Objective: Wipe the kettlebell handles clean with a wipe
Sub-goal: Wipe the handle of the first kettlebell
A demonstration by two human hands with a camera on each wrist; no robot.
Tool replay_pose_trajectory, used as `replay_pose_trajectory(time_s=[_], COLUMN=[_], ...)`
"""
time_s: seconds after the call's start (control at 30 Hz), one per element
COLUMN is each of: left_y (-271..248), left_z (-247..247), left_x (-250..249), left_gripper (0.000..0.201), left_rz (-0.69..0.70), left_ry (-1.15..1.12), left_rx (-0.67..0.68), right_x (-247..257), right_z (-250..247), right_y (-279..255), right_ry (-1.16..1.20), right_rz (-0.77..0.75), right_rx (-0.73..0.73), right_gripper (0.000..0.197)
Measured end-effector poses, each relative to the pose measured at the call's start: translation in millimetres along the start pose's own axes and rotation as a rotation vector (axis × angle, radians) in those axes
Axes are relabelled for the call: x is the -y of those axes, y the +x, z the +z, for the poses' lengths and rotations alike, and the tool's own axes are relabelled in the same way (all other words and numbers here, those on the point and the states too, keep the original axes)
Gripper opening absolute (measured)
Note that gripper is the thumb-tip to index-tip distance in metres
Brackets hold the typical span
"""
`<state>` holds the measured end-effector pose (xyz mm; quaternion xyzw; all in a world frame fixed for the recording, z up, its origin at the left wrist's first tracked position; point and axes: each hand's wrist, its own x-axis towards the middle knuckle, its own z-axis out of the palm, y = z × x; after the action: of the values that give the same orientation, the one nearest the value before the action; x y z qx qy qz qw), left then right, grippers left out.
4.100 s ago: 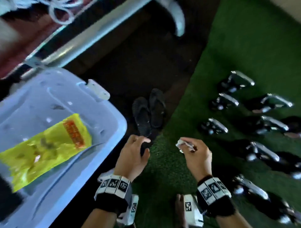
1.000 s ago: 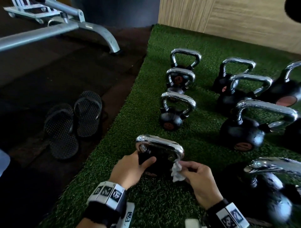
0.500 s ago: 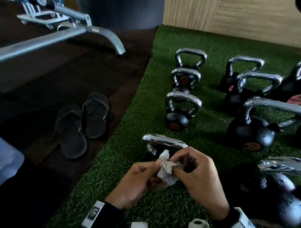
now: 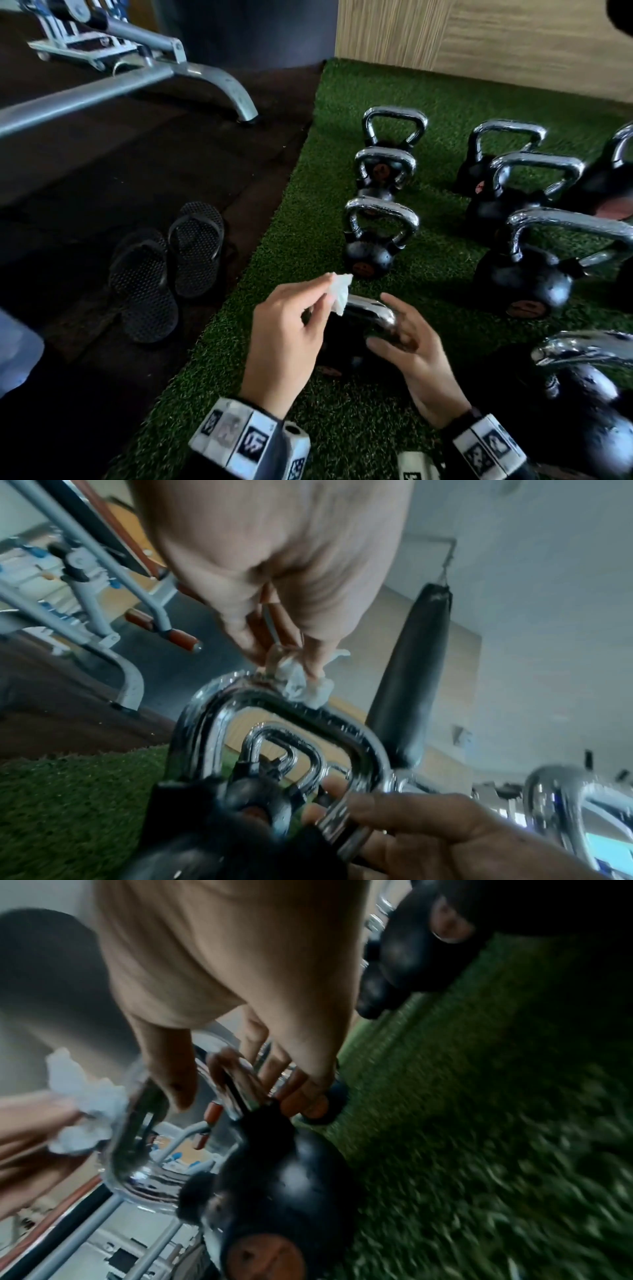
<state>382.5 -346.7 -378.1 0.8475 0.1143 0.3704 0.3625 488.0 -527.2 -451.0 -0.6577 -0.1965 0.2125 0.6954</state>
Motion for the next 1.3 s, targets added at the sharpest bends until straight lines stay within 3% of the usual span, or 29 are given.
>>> replay_pose_trajectory(time_s=[0.07,0.13,0.23,0.4,0.57,0.73,0.9,1.0,1.1,1.3], left_y=[1.8,2.5,3.5,-4.4,-10.4,-22.4,-38.7,-47.5,-52.7,-42.1], left_z=[6.8,7.3,-1.4,-0.2,0.1,5.0,22.6,28.4,26.8,34.3], left_x=[1.3,8.7,23.2,32.9,58.7,65.2,74.0,78.5,78.1,78.4], left_gripper=[0.027,0.029,0.033,0.035,0.038,0.036,0.030,0.021,0.024,0.033], left_rz=[0.077,0.090,-0.058,-0.064,-0.328,-0.293,-0.487,-0.516,-0.509,-0.560], left_ry=[0.113,0.151,0.095,0.052,-0.183,-0.154,-0.293,-0.380,-0.430,-0.310], left_rx=[0.053,0.058,-0.048,-0.022,0.003,-0.009,-0.001,-0.018,-0.020,-0.070], right_x=[-14.6,-23.4,-33.1,-35.5,-36.8,-37.8,-36.8,-35.4,-32.3,-20.5], right_z=[5.8,13.2,13.7,8.9,7.5,5.2,5.7,4.3,4.9,-2.4], right_y=[3.0,2.8,1.9,2.0,4.7,1.7,3.0,2.3,1.5,-8.4], right_ry=[-0.011,-0.136,-0.203,-0.218,-0.209,-0.146,-0.154,-0.149,-0.150,-0.447], right_rz=[-0.013,-0.017,0.007,0.037,0.068,0.064,0.070,0.078,0.090,0.009], right_rx=[0.034,-0.055,-0.149,-0.133,-0.133,-0.110,-0.116,-0.100,-0.095,-0.091], right_gripper=[0.060,0.041,0.028,0.027,0.030,0.034,0.034,0.035,0.036,0.022])
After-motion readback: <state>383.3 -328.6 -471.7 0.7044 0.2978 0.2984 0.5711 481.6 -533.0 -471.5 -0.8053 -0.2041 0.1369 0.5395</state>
